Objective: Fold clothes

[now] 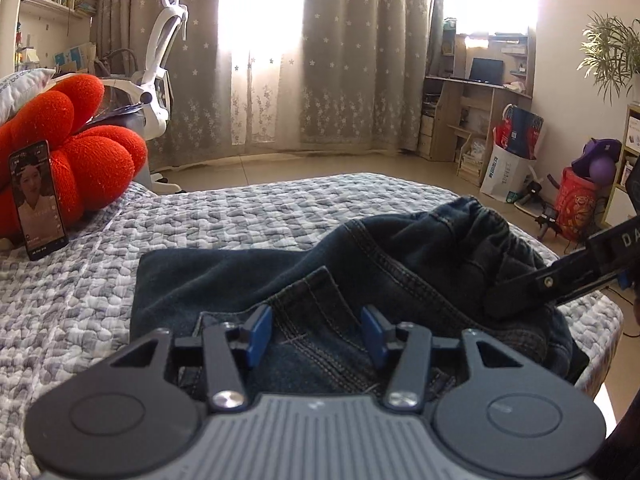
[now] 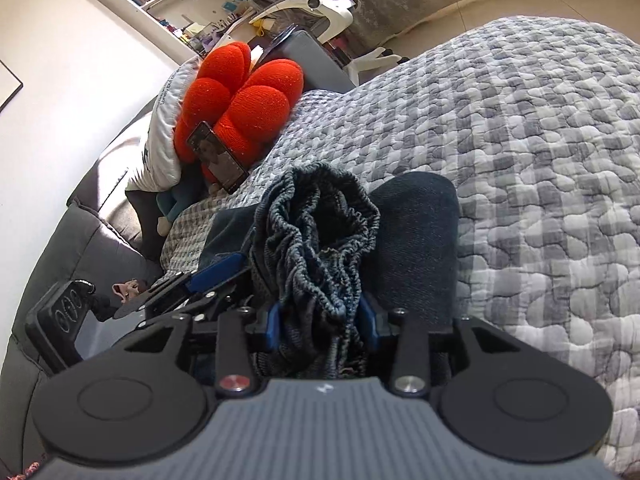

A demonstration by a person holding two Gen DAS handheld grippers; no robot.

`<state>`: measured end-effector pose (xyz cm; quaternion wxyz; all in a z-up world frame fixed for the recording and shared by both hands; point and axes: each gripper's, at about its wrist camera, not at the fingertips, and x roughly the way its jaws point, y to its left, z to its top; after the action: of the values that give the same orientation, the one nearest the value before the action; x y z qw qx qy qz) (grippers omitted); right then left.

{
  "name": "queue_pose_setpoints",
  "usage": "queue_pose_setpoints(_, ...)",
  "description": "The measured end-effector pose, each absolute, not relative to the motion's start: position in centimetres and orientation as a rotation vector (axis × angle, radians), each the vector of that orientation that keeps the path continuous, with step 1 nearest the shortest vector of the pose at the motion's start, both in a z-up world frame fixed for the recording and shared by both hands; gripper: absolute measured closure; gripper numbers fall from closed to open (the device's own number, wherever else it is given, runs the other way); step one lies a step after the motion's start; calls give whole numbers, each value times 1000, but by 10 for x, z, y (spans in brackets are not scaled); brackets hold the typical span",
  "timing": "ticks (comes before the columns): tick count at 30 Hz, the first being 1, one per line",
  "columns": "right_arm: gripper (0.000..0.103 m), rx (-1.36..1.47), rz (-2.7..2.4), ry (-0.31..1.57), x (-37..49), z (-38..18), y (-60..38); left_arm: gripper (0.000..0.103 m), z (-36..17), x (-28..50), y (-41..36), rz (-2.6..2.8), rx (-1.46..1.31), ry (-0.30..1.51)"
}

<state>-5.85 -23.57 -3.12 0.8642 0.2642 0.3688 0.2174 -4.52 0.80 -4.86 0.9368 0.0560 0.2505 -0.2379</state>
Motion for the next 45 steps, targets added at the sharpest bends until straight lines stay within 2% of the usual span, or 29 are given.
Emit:
queue_pose_setpoints(2, 45, 453, 436, 694, -67, -19, -231, 53, -42, -49, 16, -496, 74, 493)
queue_pose_setpoints(4, 45, 361, 417, 585, -77, -7, -227, 56, -37, -54, 25, -513, 31, 457)
queue_pose_setpoints(5, 45, 315, 405, 528, -83, -1, -224, 70, -34, -57, 29, -515, 22, 434)
queue_pose_setpoints(6, 46, 268, 408, 481, -86, 3, -219, 78, -34, -58, 31, -524, 16, 426)
queue_pose_setpoints(11, 67, 59, 468, 335, -88, 12, -182, 82, -40, -59, 30, -604, 30, 451)
queue_pose_setpoints(14, 80, -58, 503, 330, -79, 6, -158, 82, -48, -66, 20, -668, 104, 465)
queue_pose_setpoints(18, 82, -167, 531, 350, -68, -6, -138, 84, -59, -77, 17, -699, 151, 461)
queue_pose_setpoints(20, 83, -204, 508, 423, -62, -16, -136, 85, -61, -80, 21, -718, 149, 460)
queue_pose_setpoints(23, 93, -259, 465, 542, -52, -31, -134, 86, -61, -85, 31, -755, 135, 472)
queue_pose_setpoints(27, 98, -255, 488, 589, -61, -39, -143, 86, -59, -88, 46, -803, 120, 497)
queue_pose_setpoints(30, 97, -242, 496, 561, -66, -37, -144, 85, -50, -84, 55, -836, 108, 521)
queue_pose_setpoints(37, 73, -234, 523, 435, -72, -23, -137, 73, -36, -58, 69, -686, 72, 456)
queue_pose_setpoints(41, 67, -231, 477, 377, -61, -17, -132, 71, -37, -40, 65, -601, 82, 437)
queue_pose_setpoints(45, 65, -244, 432, 402, -47, -22, -131, 67, -45, -36, 61, -595, 135, 474)
